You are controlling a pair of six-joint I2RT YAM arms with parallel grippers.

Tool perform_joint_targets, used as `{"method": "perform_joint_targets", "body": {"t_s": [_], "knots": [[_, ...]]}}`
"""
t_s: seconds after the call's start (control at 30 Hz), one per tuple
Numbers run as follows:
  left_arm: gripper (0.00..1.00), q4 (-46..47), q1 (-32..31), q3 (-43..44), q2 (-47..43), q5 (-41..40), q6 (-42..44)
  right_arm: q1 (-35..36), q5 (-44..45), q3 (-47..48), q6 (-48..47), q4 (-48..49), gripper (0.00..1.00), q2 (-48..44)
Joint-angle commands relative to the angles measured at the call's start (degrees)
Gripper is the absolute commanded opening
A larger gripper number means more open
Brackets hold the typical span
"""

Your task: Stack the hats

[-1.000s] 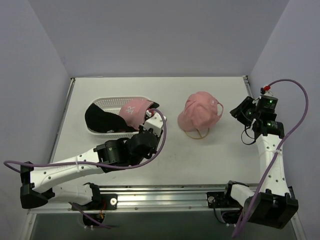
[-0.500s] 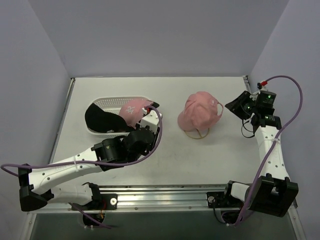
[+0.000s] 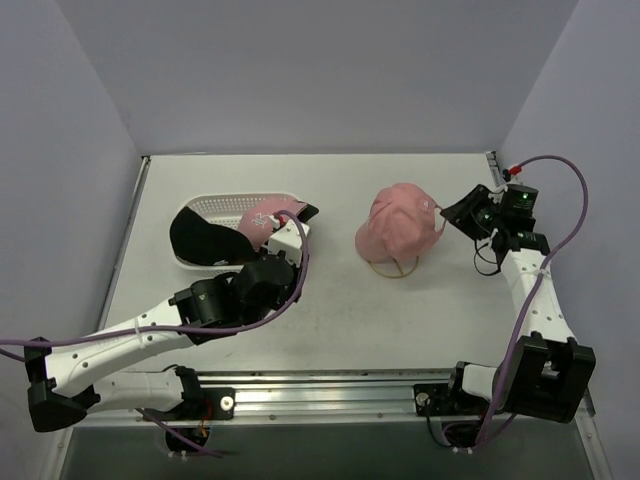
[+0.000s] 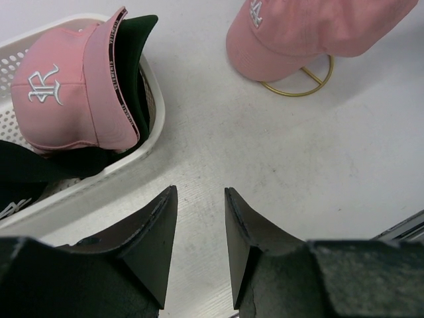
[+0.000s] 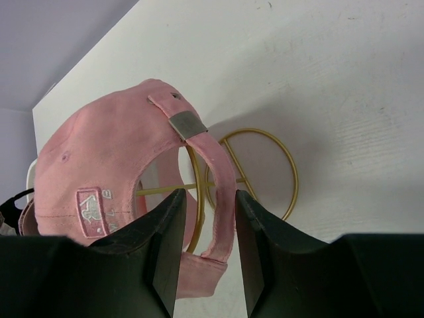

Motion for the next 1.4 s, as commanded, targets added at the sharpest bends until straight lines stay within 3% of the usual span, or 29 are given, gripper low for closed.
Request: {"method": "perform_joint_targets", "body": {"t_s": [0.0,0.17,0.3,0.53,1.37], "knots": [[0.43,1.92,0.43,-0.77,-2.00,1.05,-1.22,0.67,0.05,-1.89,0.61,3.19,0.32,0.82],[0.44,1.13,1.13,-1.48,-2.98,1.23,-1.40,0.67,2.69,-4.61,0.61,3.90,0.25,1.27],[0.44,0.60,1.48,-1.48,-3.76,1.23,-1.40,0.67,3.75,-6.20,0.96,3.98,0.13,1.97],[0.45,0.07,1.92,-2.00,-4.82,1.49,-2.27,0.58,4.45,-8.66,1.23,7.67,0.04,4.16],[0.45,-0.72,2.10,-2.89,-5.00,2.46,-3.86,1.02,4.28,-13.93,0.35,12.68,0.04,8.03]]}}
